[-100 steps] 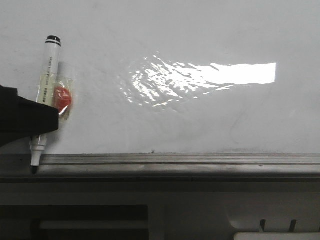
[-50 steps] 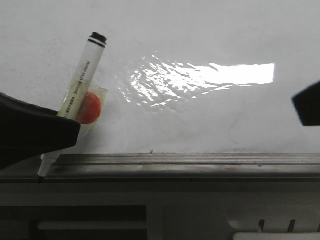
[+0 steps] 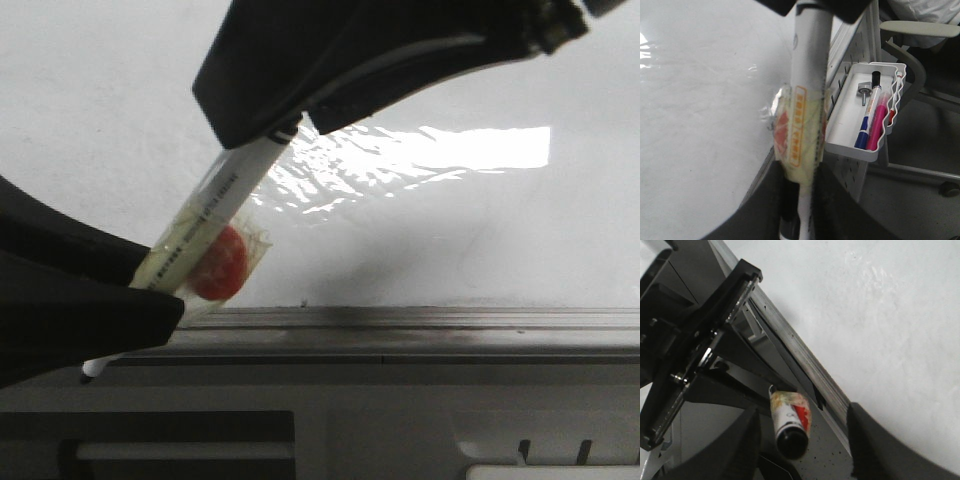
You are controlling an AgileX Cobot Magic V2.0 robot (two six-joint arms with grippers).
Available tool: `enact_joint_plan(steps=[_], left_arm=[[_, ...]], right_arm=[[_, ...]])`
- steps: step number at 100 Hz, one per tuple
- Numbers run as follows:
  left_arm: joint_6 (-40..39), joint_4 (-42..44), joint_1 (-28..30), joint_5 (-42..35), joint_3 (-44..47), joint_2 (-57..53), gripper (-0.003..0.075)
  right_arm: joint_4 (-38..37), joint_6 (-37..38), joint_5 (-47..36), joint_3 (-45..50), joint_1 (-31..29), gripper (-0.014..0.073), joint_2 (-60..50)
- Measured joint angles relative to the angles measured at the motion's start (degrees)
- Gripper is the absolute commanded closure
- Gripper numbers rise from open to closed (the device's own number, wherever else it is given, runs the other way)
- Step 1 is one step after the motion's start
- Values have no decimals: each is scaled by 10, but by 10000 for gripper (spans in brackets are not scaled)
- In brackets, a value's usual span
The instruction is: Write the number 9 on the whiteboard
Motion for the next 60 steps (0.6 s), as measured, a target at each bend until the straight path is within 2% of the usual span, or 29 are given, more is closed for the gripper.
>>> enact_joint_plan(steps=[29, 34, 51, 60], left_arm=[[0, 2, 0, 0, 0, 0, 740], [0, 2, 0, 0, 0, 0, 740], [0, 2, 0, -2, 0, 0, 740], [0, 4, 0, -6, 0, 0, 740]], right_arm=[[3, 0, 17, -16, 8, 268, 50], [4, 0, 17, -16, 8, 312, 51], [11, 0, 20, -16, 8, 566, 51], [22, 0, 20, -17, 8, 664, 51]])
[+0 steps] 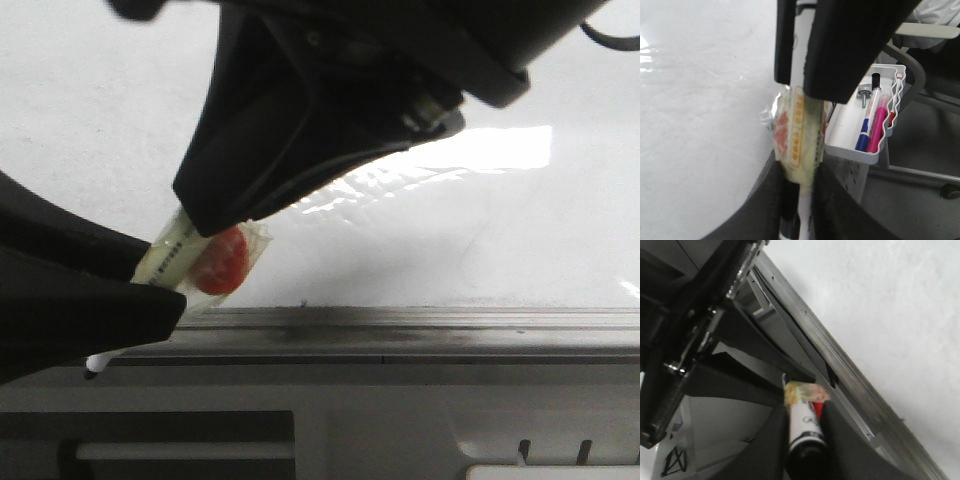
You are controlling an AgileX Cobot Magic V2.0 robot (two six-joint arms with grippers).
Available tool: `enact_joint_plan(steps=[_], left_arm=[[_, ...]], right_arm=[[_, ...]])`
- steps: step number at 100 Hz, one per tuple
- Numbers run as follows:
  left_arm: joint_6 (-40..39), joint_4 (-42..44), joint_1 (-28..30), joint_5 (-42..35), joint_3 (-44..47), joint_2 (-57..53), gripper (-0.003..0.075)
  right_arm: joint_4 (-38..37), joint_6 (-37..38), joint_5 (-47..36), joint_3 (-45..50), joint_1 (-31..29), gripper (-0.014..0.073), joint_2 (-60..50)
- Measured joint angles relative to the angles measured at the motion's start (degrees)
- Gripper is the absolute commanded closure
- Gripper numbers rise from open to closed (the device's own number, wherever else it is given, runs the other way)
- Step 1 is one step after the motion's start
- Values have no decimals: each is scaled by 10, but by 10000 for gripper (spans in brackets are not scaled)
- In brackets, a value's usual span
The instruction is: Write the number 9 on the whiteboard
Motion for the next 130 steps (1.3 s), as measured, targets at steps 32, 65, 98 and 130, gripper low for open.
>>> enact_joint_plan(steps=[32, 65, 98, 130], left_arm=[[2, 2, 0, -1, 0, 0, 505], [1, -32, 0, -5, 0, -27, 435], [2, -171, 42, 31, 0, -192, 436], [2, -224, 95, 32, 0, -239, 447]], right_arm=[[5, 0, 0, -1, 1, 670, 0], [8, 1, -15, -1, -2, 670, 0], [11, 1, -21, -16, -72, 670, -64], [25, 21, 34, -86, -155, 659, -61]])
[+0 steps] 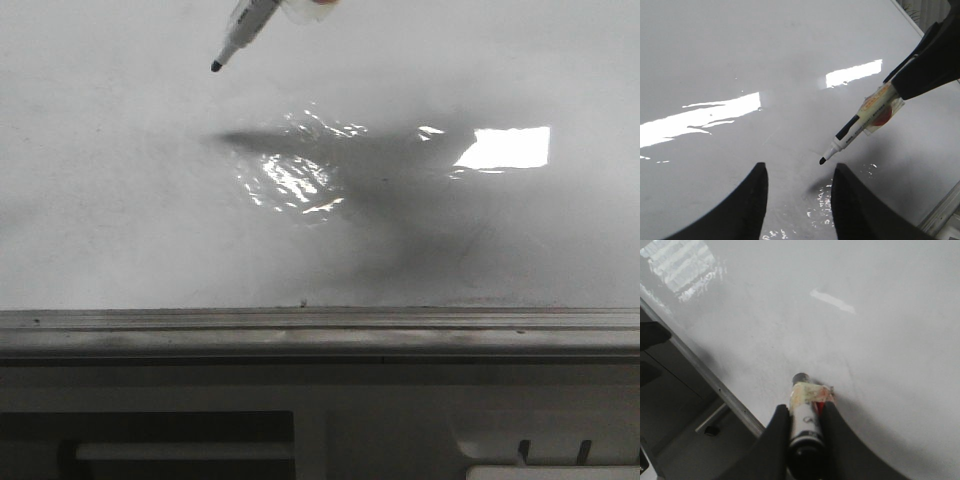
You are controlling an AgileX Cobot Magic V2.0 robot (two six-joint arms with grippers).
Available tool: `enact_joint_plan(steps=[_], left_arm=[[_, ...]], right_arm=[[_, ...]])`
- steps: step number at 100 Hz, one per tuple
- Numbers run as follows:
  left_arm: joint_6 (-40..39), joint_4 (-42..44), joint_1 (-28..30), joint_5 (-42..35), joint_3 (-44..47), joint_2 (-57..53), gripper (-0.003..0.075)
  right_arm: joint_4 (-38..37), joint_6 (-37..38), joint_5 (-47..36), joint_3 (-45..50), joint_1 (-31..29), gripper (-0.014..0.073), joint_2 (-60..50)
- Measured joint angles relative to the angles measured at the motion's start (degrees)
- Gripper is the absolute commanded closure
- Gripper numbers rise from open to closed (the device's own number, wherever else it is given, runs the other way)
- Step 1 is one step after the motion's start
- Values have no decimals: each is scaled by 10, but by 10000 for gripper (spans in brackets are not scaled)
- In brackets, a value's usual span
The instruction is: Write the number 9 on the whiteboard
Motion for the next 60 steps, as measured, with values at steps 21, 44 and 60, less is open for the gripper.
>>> enact_joint_plan(steps=[21, 44, 60], left_arm=[[0, -4, 1, -11, 0, 0, 447], [1, -4, 1, -22, 0, 0, 447], [1, -4, 1, -23, 0, 0, 447]], right_arm=[[0, 1, 11, -10, -30, 659, 11], [5, 2, -9, -35, -47, 659, 52], [32, 4, 1, -75, -28, 659, 104]])
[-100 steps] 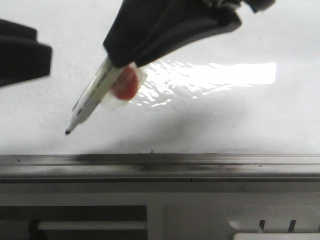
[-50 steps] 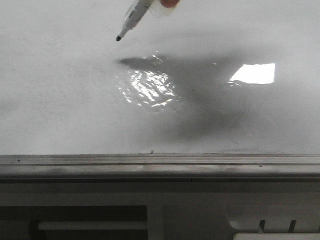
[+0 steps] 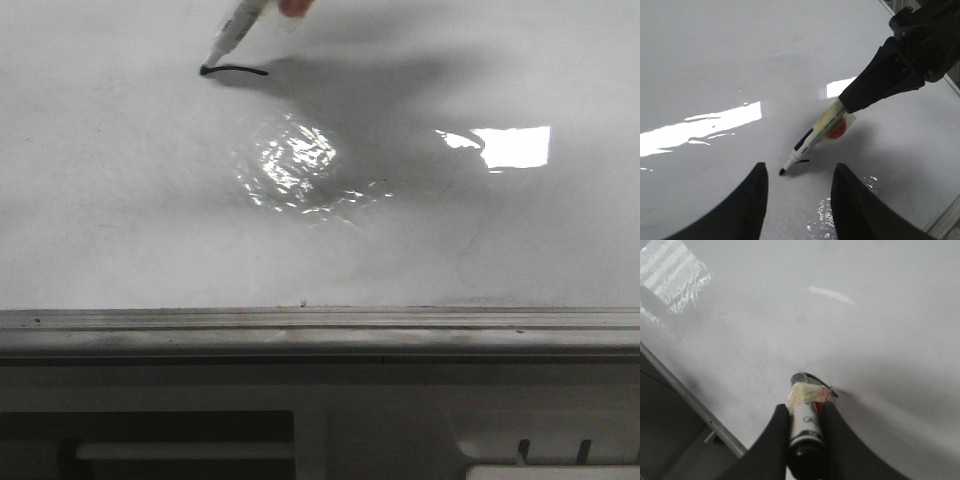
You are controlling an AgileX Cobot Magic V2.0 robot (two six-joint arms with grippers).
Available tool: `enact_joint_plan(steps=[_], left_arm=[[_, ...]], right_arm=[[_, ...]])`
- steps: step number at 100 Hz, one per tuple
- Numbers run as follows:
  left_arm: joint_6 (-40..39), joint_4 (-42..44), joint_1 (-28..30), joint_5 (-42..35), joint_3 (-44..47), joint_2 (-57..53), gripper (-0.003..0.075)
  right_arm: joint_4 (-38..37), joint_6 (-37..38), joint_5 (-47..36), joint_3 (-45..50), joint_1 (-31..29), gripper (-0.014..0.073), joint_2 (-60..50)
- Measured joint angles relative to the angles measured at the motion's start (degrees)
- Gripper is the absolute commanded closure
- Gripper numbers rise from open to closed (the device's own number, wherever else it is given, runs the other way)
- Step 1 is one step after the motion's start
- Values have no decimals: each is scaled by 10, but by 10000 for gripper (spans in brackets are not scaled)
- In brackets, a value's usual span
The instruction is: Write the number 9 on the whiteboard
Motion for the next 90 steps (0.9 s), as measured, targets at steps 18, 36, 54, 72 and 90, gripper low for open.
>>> enact_joint_plan(steps=[18, 36, 54, 72, 90], left_arm=[[0, 0, 0, 0, 0, 0, 447], [0, 0, 0, 0, 0, 0, 447], [0, 0, 0, 0, 0, 0, 447], [1, 0, 0, 0, 0, 0, 447], [1, 0, 0, 0, 0, 0, 442]], right_arm=[[-12, 0, 80, -2, 8, 659, 2], [-43, 0, 107, -28, -17, 659, -18], [-55, 0, 108, -49, -29, 659, -17], [-1, 1, 118, 18, -16, 659, -16], [19, 2, 104, 65, 18, 659, -17]])
